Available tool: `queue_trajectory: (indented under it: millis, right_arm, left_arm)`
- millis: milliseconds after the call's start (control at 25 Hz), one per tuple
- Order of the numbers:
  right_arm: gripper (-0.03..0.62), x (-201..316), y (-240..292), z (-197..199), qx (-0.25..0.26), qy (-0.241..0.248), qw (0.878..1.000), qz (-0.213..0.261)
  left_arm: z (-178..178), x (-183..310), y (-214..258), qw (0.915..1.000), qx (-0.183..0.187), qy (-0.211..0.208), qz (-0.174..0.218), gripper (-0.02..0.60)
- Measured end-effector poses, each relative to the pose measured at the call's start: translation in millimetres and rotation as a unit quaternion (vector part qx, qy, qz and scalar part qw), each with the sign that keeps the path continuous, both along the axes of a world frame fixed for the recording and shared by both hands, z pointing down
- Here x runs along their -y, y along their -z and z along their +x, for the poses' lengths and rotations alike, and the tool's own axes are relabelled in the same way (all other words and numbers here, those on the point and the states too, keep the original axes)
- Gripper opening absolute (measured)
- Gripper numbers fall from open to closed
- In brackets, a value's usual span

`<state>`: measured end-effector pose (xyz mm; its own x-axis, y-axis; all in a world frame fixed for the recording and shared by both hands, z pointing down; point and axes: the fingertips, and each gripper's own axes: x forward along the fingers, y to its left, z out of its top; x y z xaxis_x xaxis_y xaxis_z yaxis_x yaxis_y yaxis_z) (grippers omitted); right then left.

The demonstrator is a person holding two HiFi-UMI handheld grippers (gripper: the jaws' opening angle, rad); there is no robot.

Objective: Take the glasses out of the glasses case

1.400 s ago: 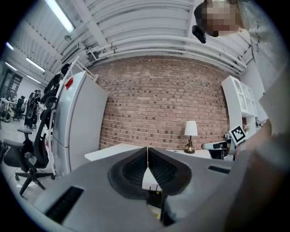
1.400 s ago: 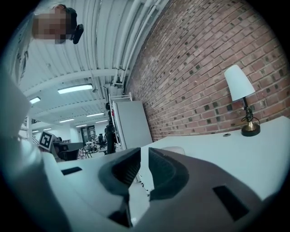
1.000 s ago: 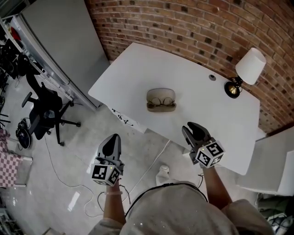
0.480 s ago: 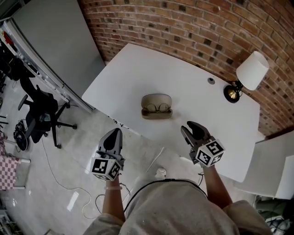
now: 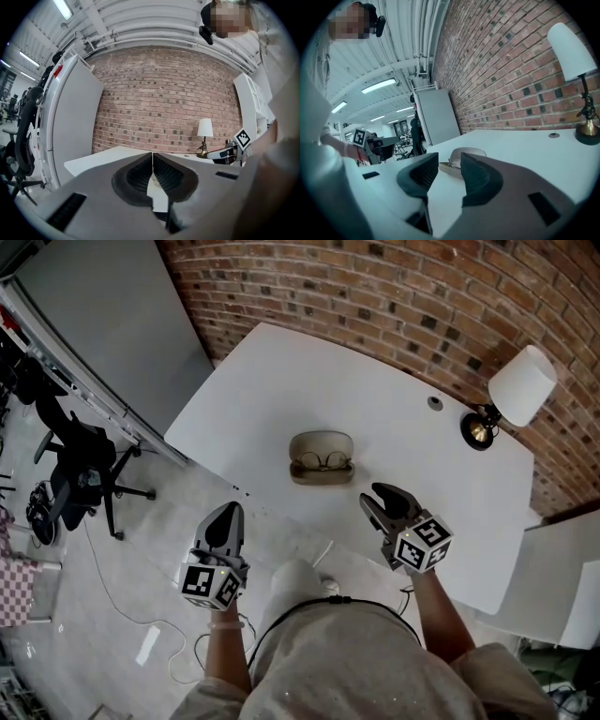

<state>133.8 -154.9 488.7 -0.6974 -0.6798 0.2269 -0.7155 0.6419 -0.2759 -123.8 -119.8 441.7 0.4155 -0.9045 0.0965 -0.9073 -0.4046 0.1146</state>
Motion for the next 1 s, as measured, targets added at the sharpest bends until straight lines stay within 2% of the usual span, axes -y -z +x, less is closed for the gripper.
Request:
queue_trajectory:
  millis: [280,560,840,1000]
  right_arm:
    - [0.156,35.7,-6.3,-27.4,-0.052,0.043,0.998,-0.012]
    - [0.156,73.5,-22.0,-48.0,-0.128,0.085,0.987,-0.036]
    - [0.147,90.0,-50.9,-65.4,-0.237,0.164,0.957,-0.040]
    - [0.135,91.1,-69.0,-75.0,-0.291,0.226,0.928,-0.049]
  left_arm:
    - [-24.7,29.9,-2.1,1.0000,-0.003,0.003,0.001,0.008]
    - [-33.4,81.4,8.6,0.9993,0.001,-0.035,0.013,0.008]
    - [-33.1,108.3,-5.1,0.9985,-0.005,-0.055,-0.003,0.008]
    - [-35.1,117.0,-12.7,0.9982,-0.010,-0.057,-0.015,0.008]
